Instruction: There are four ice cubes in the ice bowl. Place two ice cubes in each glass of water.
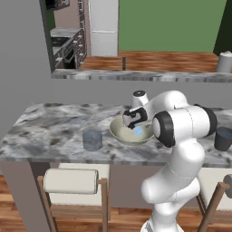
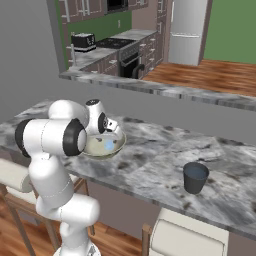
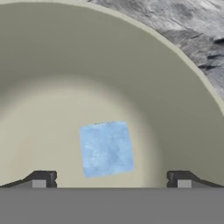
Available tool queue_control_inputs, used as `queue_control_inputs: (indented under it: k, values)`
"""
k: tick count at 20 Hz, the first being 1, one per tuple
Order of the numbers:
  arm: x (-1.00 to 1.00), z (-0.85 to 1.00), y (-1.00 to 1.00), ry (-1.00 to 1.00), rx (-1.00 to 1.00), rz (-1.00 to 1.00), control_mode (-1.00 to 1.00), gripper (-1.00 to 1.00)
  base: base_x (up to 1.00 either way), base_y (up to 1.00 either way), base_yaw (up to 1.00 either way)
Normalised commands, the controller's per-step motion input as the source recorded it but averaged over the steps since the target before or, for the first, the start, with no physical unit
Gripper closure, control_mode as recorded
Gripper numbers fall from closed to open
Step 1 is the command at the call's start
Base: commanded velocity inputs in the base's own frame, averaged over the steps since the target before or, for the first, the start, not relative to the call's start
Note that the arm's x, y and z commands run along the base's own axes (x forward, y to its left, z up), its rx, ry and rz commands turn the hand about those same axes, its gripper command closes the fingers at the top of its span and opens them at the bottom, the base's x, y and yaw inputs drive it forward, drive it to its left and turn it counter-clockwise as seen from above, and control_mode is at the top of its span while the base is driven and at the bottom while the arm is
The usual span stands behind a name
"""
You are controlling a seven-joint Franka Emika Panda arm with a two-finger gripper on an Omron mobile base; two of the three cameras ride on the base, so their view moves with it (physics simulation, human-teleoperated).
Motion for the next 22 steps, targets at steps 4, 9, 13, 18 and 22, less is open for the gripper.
queue_control_inputs:
  k: [4, 9, 13, 18, 22]
  values:
    - [0.00, -0.10, 0.00, -0.03, 0.00, -0.04, -1.00, -1.00, 0.00, 0.00, 0.00]
    - [0.00, -0.15, 0.00, -0.04, 0.00, -0.03, -1.00, -1.00, 0.00, 0.00, 0.00]
    - [0.00, -0.08, 0.00, -0.08, 0.00, -0.01, -1.00, -1.00, 0.00, 0.00, 0.00]
    - [0.00, -0.04, 0.00, -0.06, 0.00, 0.00, -1.00, -1.00, 0.00, 0.00, 0.00]
    - [0.00, -0.04, 0.00, -0.05, 0.00, 0.00, -1.00, -1.00, 0.00, 0.00, 0.00]
